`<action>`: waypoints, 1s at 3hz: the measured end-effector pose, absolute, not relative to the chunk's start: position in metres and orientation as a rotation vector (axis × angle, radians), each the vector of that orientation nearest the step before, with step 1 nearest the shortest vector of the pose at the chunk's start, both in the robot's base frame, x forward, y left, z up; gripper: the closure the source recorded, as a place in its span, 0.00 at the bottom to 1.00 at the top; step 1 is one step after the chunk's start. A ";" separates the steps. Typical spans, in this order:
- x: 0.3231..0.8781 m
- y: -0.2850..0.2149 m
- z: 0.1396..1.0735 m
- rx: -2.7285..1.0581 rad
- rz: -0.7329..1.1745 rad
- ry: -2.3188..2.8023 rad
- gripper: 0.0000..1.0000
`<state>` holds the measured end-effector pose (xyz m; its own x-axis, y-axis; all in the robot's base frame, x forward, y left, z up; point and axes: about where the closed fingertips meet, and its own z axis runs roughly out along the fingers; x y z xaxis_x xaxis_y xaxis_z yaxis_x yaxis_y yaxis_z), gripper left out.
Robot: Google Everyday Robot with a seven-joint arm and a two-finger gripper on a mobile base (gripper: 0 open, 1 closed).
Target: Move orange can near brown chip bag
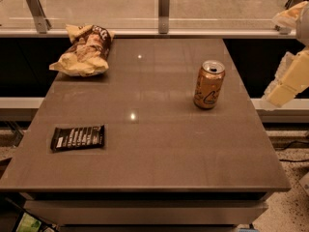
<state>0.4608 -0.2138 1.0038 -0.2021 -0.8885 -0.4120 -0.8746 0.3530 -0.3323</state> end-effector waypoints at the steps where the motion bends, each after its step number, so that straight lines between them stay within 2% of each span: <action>1: 0.462 -0.215 1.004 -1.462 0.005 2.059 0.00; 3: 0.481 -0.213 0.997 -1.262 0.126 1.923 0.00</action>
Offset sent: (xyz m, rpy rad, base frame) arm 0.0207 -0.0037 -0.0071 0.3272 -0.1568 -0.0772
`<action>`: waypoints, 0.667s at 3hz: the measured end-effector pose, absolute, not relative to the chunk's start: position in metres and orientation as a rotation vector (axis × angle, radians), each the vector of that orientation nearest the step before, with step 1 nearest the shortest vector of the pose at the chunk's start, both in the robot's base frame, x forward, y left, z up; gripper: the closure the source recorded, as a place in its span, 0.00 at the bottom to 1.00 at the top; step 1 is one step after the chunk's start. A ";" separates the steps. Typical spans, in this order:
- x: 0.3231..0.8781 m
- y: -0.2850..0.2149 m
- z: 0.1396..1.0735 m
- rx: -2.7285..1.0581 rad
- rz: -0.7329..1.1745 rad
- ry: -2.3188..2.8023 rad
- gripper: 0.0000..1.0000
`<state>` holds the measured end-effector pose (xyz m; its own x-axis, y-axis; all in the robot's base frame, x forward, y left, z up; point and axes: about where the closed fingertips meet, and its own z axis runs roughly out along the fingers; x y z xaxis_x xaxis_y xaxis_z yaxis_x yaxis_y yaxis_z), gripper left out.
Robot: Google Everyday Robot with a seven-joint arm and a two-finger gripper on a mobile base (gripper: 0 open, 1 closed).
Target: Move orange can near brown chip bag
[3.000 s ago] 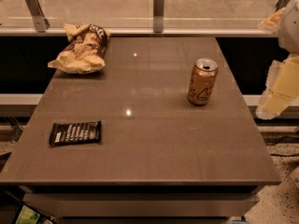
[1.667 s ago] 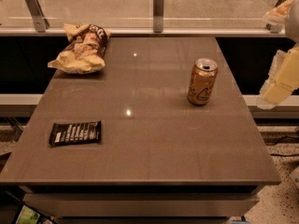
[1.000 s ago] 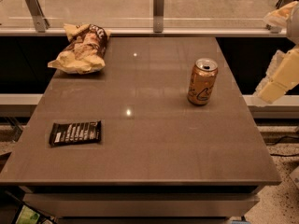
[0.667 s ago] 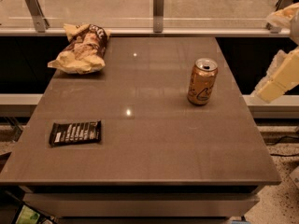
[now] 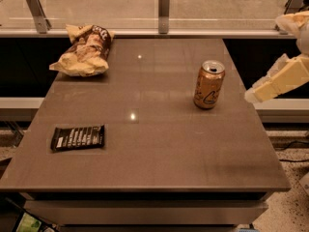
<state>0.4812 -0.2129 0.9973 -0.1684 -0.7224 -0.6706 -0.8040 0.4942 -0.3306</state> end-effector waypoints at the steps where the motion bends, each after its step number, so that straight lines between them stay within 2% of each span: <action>1: 0.499 -0.207 0.992 -1.169 0.204 1.839 0.00; 2: 0.518 -0.196 0.983 -1.106 0.289 1.779 0.00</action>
Offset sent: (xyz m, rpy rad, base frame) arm 0.0619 0.0256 -0.0295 0.3666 -0.1032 0.0147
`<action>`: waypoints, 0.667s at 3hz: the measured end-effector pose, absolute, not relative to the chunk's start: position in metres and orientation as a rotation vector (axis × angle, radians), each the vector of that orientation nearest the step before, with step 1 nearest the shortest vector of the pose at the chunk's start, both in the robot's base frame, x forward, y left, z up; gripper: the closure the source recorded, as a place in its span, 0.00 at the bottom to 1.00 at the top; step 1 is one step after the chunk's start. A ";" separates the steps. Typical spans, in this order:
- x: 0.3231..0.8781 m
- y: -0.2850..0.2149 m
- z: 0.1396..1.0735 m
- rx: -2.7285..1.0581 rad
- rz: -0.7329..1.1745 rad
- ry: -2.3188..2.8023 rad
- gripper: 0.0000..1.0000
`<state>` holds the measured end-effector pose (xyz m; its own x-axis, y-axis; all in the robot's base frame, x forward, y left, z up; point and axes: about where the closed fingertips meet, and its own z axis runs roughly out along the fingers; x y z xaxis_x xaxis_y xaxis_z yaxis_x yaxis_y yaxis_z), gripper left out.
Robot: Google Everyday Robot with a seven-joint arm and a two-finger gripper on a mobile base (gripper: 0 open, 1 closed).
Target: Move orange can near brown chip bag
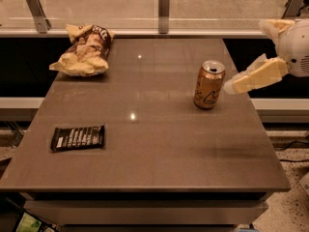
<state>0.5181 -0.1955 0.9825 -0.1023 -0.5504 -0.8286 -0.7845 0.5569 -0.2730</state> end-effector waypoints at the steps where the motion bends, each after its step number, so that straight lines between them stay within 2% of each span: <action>1: 0.529 -0.179 0.966 -1.074 0.372 1.755 0.00; 2: 0.533 -0.168 0.949 -1.045 0.432 1.744 0.00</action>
Offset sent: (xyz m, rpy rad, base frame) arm 0.0198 0.0328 -0.0553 0.1914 0.0492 0.0325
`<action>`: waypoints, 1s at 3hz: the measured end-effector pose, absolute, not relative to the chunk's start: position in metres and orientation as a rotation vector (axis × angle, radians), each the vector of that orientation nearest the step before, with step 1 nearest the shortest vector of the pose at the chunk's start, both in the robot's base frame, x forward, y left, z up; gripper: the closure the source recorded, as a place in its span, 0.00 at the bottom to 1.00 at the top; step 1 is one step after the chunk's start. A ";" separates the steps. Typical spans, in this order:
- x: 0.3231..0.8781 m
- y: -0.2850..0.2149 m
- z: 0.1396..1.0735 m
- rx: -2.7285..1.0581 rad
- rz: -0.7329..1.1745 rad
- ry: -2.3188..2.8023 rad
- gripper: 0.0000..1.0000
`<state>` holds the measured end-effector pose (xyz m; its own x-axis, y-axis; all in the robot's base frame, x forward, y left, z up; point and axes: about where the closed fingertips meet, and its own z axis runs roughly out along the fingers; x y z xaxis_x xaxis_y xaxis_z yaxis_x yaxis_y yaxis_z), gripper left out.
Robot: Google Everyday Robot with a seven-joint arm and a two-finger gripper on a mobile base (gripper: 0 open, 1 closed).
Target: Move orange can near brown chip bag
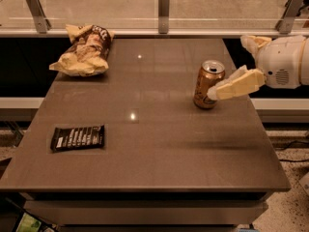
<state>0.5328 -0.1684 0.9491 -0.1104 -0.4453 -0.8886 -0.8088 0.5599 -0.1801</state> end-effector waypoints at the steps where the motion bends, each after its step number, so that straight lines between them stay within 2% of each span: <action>1: 0.541 -0.157 0.934 -1.020 0.486 1.729 0.00; 3: 0.541 -0.156 0.926 -0.997 0.518 1.702 0.00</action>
Offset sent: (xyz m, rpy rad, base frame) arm 0.0070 0.0099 -0.0129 0.0416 0.0095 0.0097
